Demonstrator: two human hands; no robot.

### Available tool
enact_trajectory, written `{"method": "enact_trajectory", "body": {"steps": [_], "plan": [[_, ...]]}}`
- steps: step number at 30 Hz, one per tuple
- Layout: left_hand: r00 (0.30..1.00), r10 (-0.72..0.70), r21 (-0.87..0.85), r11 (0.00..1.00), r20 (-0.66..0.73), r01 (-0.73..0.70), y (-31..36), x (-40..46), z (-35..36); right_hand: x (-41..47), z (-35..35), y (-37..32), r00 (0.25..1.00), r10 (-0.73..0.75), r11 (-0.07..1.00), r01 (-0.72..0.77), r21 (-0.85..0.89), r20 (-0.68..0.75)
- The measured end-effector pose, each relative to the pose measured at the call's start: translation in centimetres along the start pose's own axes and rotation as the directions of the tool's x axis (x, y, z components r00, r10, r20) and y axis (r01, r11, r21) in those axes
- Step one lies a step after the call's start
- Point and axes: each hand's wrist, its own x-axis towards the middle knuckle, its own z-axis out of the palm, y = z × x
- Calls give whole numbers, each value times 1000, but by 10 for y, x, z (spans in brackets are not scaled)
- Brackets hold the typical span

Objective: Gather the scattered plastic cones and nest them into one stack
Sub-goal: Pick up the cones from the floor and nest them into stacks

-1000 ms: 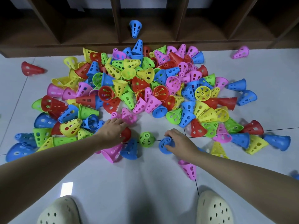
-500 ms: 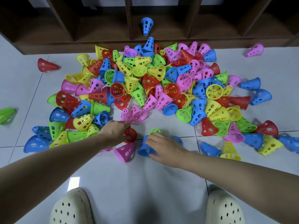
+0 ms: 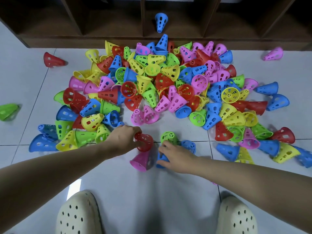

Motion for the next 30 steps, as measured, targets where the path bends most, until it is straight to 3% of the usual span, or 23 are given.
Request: {"method": "enact_trajectory", "body": {"steps": [5, 8, 10, 12, 16, 24, 27, 30], "plan": [[998, 68, -20, 997, -14, -68, 2, -4, 2, -6, 12, -7, 965, 263, 926, -251, 283, -5], [996, 85, -4, 996, -2, -85, 3, -7, 4, -4, 13, -6, 914, 380, 786, -401, 470, 143], [995, 95, -17, 995, 13, -94, 3, -8, 5, -4, 15, -2, 886, 398, 745, -464, 479, 238], [995, 93, -34, 995, 24, -92, 5, -8, 6, -7, 18, 1, 868, 401, 779, -491, 390, 293], [993, 109, -38, 993, 39, -108, 10, -8, 6, -18, 26, 6, 846, 408, 800, -512, 313, 343], [994, 104, -74, 992, 34, -102, 23, -5, 0, -43, 19, 17, 882, 339, 773, -460, 437, 328], [996, 93, -132, 987, -7, -93, 28, -5, -4, -54, 10, 22, 915, 335, 720, -402, 565, 223], [993, 104, -221, 969, -61, -115, 33, -8, -9, -65, -3, 26, 907, 420, 624, -303, 720, 18]]}}
